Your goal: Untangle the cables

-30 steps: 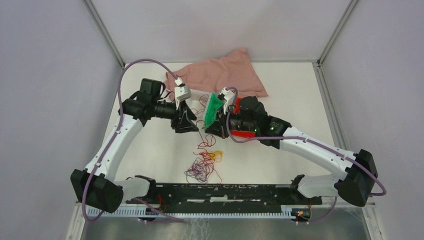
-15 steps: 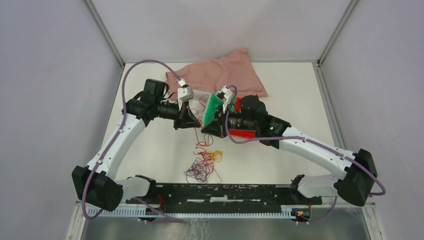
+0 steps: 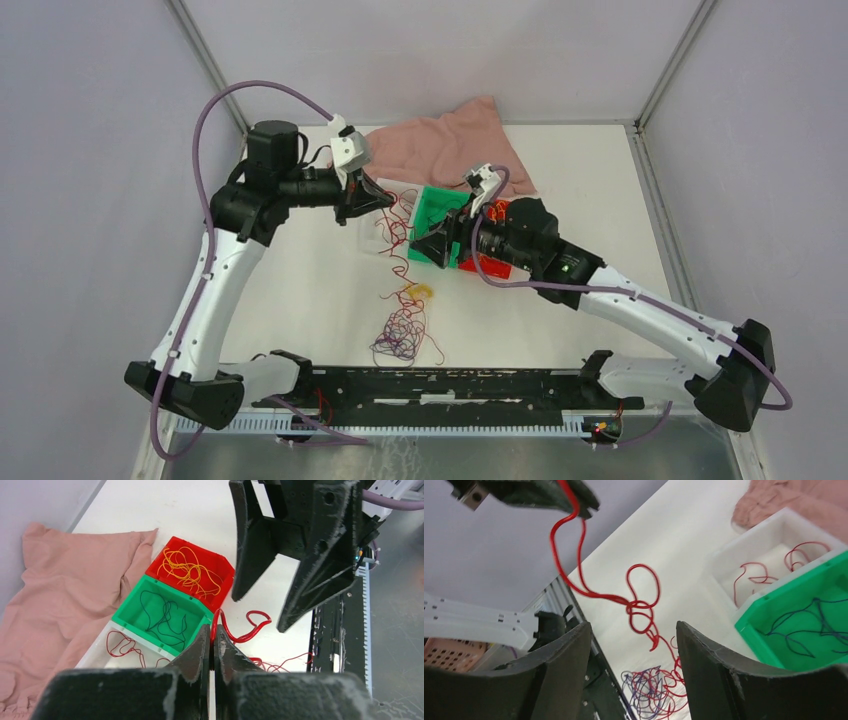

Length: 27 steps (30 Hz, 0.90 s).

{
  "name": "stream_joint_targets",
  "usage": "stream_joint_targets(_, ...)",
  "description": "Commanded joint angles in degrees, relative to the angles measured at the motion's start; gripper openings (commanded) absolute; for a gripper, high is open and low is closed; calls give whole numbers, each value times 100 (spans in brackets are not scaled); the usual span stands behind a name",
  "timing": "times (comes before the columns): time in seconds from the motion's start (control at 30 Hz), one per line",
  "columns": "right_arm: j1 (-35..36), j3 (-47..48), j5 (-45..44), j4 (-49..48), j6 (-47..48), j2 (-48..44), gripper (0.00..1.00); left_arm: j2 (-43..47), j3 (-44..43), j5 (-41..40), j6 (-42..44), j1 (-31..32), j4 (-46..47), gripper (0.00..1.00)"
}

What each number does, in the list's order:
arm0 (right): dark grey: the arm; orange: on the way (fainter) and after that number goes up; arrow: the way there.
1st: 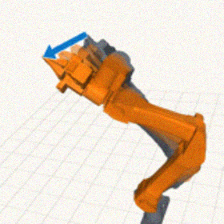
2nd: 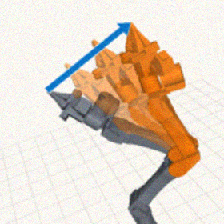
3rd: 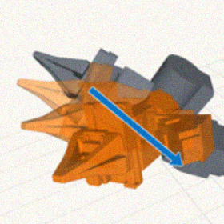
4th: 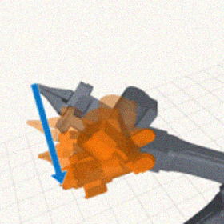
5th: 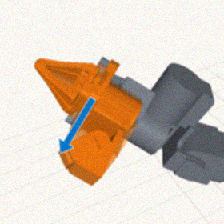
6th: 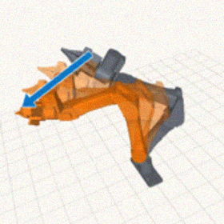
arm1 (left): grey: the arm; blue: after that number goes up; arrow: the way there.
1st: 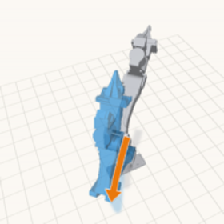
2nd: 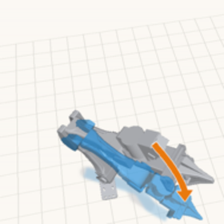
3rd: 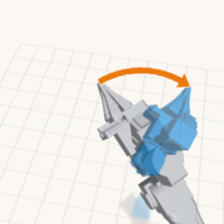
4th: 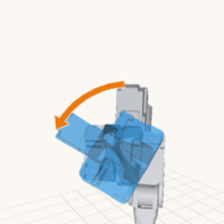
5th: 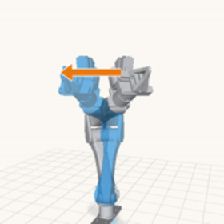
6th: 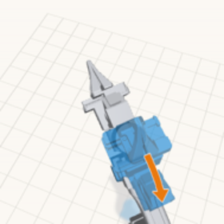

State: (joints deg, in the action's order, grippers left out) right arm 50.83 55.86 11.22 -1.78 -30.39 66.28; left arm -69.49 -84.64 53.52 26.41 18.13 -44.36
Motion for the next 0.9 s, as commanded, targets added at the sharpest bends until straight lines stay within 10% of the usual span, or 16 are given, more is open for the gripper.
stream_joint_targets(0.0, -34, -81, -731, -809, -72, -105, 71, 193, -224, -5, -492, 53, 41, 3)
stream_joint_targets(0.87, 234, 56, -2295, -2142, -792, 1313, 59, 273, -843, 1076, -2324, 296, 516, 3)
